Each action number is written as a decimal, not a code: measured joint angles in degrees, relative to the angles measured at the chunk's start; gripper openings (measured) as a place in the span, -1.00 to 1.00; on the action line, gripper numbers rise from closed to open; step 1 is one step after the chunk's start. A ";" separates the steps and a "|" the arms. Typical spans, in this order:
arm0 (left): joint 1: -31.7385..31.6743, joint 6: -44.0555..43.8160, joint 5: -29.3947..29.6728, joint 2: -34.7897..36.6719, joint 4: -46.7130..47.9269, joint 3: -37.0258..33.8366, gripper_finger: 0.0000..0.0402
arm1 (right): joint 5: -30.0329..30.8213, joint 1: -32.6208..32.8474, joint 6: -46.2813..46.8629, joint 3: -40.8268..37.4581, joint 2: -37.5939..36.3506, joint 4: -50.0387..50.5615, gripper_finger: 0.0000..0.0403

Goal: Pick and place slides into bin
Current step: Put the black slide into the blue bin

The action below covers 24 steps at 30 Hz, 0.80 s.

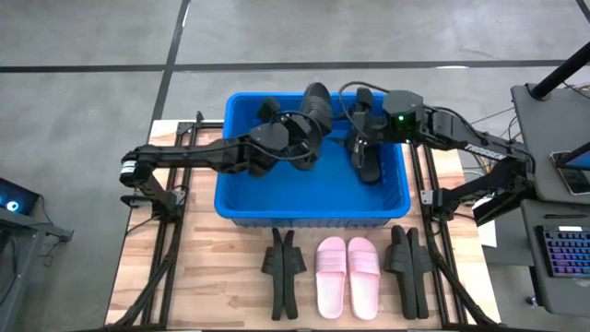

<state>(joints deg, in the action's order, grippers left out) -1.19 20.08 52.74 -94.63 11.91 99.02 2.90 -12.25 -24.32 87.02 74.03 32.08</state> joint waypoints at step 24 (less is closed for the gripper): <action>-0.35 -4.79 -4.38 -2.74 -12.63 0.01 -1.00 | 25.45 1.96 -8.54 0.00 0.09 -5.56 0.12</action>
<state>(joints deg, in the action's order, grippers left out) -1.54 15.29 48.35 -97.37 -0.72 99.03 28.35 -10.28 -32.85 87.02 74.13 26.52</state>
